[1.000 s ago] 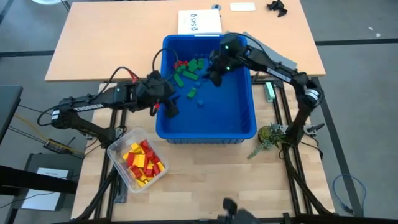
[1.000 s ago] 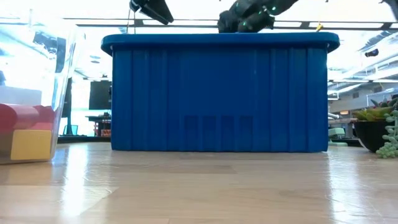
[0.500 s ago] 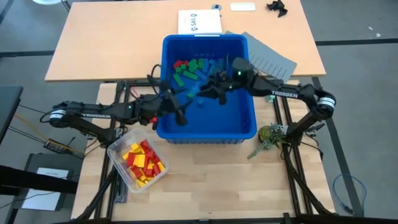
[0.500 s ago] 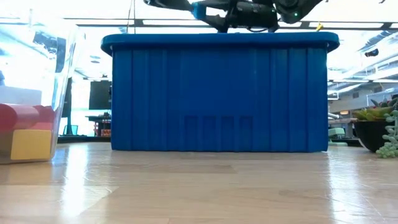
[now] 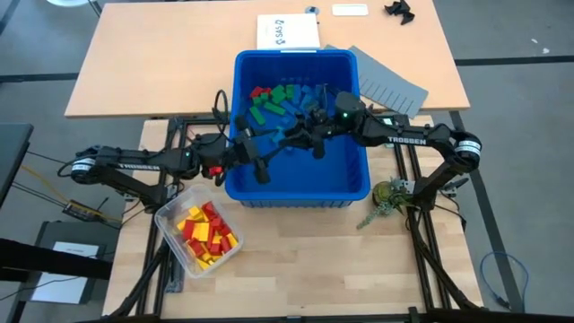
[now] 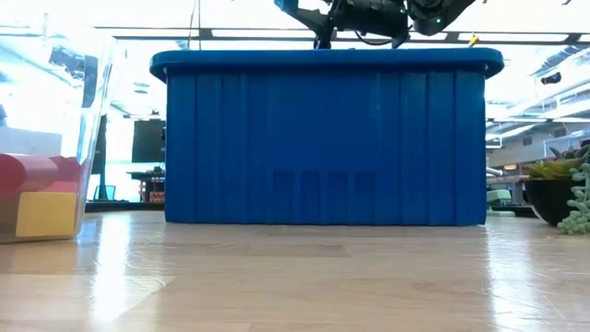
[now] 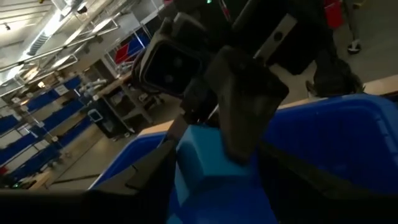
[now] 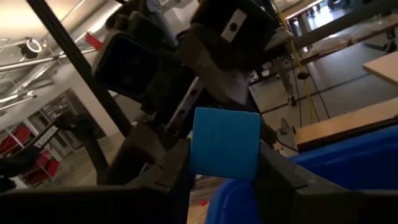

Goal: Sort Items/Unsort Items

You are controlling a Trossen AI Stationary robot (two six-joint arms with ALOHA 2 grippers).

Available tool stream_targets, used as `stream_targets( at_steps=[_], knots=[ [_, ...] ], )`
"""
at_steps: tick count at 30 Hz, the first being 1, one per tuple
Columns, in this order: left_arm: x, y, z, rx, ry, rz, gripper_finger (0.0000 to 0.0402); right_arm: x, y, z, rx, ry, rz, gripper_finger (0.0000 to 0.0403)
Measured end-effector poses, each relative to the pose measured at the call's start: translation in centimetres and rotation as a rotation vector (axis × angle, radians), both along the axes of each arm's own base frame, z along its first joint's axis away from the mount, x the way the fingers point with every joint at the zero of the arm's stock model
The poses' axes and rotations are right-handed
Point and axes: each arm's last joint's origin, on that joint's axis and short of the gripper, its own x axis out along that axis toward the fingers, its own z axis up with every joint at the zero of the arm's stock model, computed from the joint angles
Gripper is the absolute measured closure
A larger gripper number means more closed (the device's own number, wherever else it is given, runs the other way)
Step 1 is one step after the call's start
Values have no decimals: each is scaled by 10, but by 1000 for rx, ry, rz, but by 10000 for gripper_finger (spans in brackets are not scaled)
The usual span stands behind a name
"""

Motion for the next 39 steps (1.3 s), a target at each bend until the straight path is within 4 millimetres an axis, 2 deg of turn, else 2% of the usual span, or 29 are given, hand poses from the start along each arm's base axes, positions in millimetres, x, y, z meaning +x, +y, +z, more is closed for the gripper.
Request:
stream_targets(
  at_steps=[6, 15, 20, 24, 30, 34, 39],
  knots=[
    [3, 0, -2, 1, 1, -4, 177, 3, 8, 0, 0, -1, 2, 274],
    [6, 1, -5, 32, 25, 67, 272, 3, 6, -1, 40, 15, -18, 256],
    [6, 1, -5, 52, 35, 73, 285, 2, 3, 0, 41, 3, -22, 268],
    [6, 2, -5, 53, 39, 74, 268, 2, 1, -1, 42, 5, -19, 272],
    [7, 2, -6, 112, 76, 84, 210, 1, 0, 0, 43, 2, -18, 265],
    [6, 3, -10, 179, 155, 178, 175, 0, 2, 6, 34, -34, 6, 272],
    [5, 1, -12, 209, 197, 194, 155, 0, 2, 8, 59, -53, 18, 271]
  ],
)
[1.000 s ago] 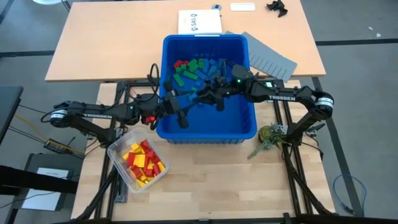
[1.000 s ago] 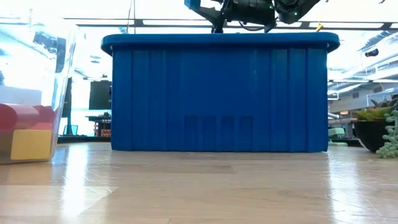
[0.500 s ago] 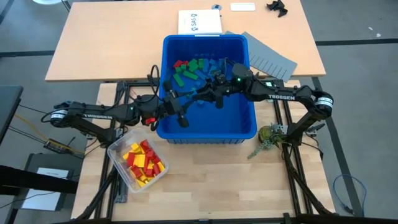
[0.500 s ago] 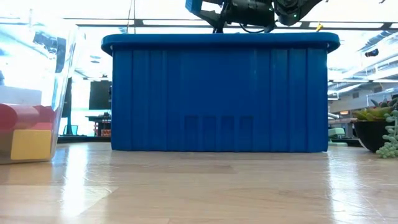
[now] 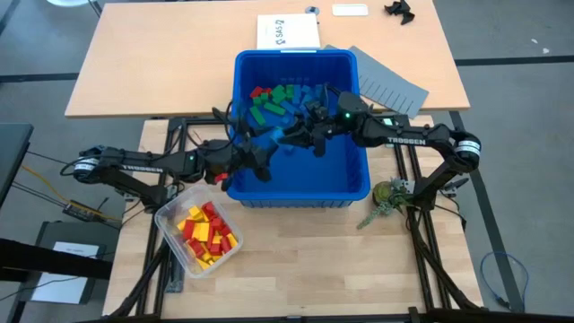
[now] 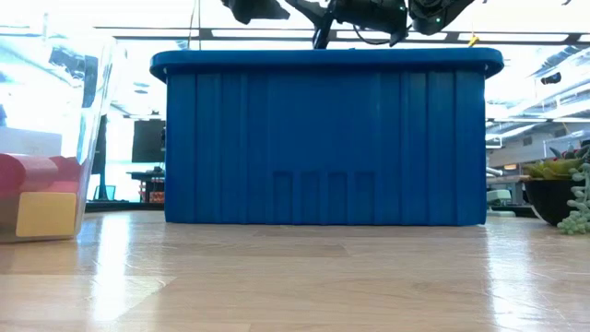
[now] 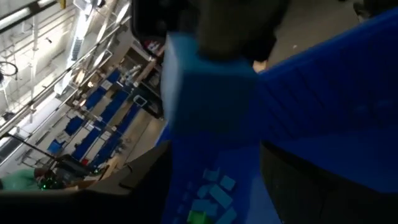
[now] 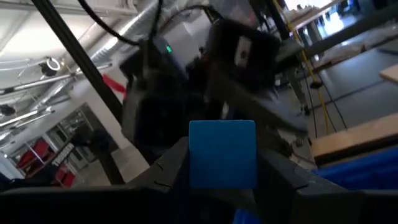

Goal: Sort Items/Unsort Items

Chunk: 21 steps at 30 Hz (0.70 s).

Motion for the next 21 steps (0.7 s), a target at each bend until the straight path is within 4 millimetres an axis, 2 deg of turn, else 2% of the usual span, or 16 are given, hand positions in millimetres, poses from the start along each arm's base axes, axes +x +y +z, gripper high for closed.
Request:
stream_targets(
  at_steps=[7, 15, 18, 21],
  knots=[
    [1, -4, 8, -7, -95, -23, 153, 1, 0, -1, 4, 14, -19, 272],
    [2, -6, 9, -9, -108, -91, 157, 3, 5, -3, -6, 24, -26, 271],
    [3, -5, 8, -9, -104, -90, 177, 3, 6, -3, -7, 22, -29, 270],
    [6, -5, 6, -5, -92, -83, 217, 4, 7, -4, -6, 25, -25, 256]
  ],
)
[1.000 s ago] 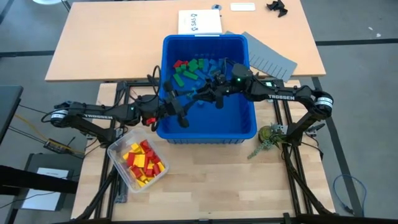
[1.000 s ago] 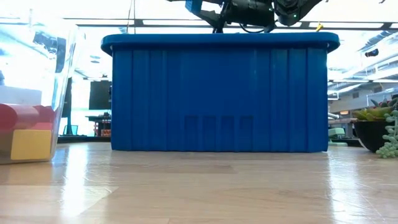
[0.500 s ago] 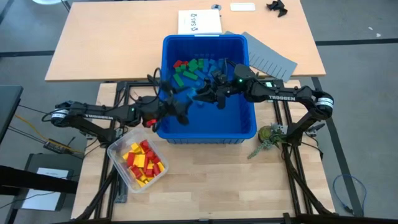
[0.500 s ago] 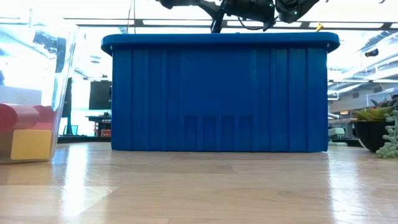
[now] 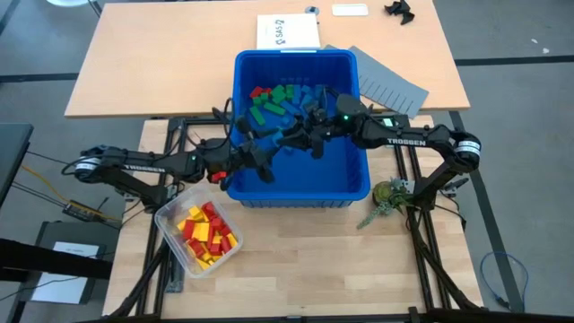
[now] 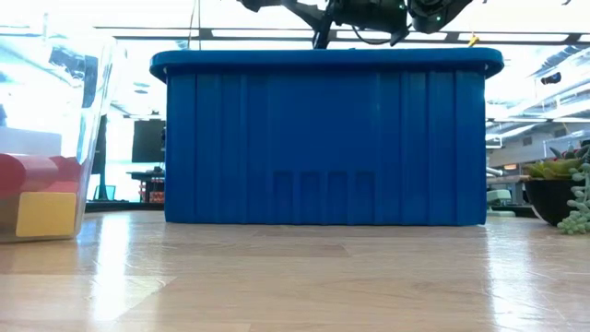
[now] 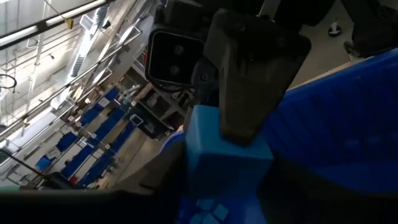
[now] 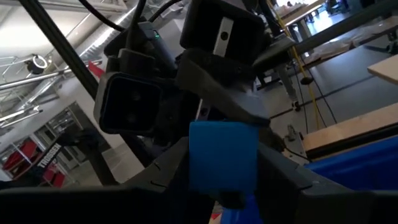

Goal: Sort Items/Unsort Items

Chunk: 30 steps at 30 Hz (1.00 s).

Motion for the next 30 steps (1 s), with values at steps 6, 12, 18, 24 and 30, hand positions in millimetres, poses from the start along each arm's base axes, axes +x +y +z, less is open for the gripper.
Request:
stream_targets(
  at_steps=[6, 12, 18, 24, 30],
  knots=[
    [3, -2, -3, -19, -2, -5, 263, 0, 2, 0, -25, -3, 13, 218],
    [-11, -15, 4, -85, -45, 105, 263, -15, -12, 10, -59, -23, 97, 199],
    [-43, -27, 12, -289, -91, 119, 258, -24, -21, 14, -120, -40, 101, 196],
    [-88, -32, 2, -673, 0, 31, 257, -25, -27, 7, -145, 8, 77, 199],
    [-126, -40, -10, -1197, 233, -90, 256, -24, -25, 0, -185, 58, 79, 198]
  ],
)
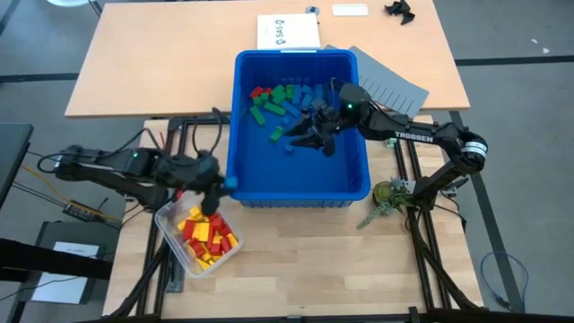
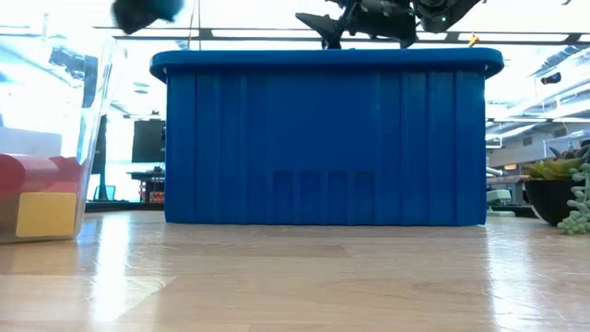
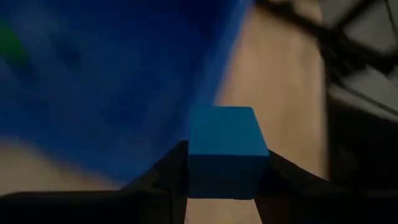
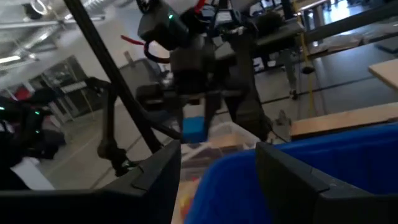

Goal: Sort Items/Unsort Items

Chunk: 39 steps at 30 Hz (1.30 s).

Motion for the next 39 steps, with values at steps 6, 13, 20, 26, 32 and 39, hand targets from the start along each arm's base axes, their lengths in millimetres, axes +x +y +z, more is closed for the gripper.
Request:
stream_targets(
  at_steps=[6, 13, 20, 26, 32, 39],
  knots=[
    [-26, -7, -22, -285, 383, 8, 255, 1, 2, -2, -31, 3, -13, 202],
    [-31, -6, -35, -223, 585, 90, 241, 1, 0, -3, -66, 5, -66, 204],
    [-30, -7, -39, -230, 647, 121, 171, 1, 0, -11, -95, 60, -67, 204],
    [-27, -5, -8, -207, 486, 113, 150, 1, -2, -14, -173, 80, -135, 206],
    [-15, 2, 42, 66, 88, 163, 153, 1, -5, -19, -283, 114, -250, 205],
    [26, 27, 55, 311, -64, 190, 154, -1, -10, -25, -347, 187, -338, 209]
  ],
)
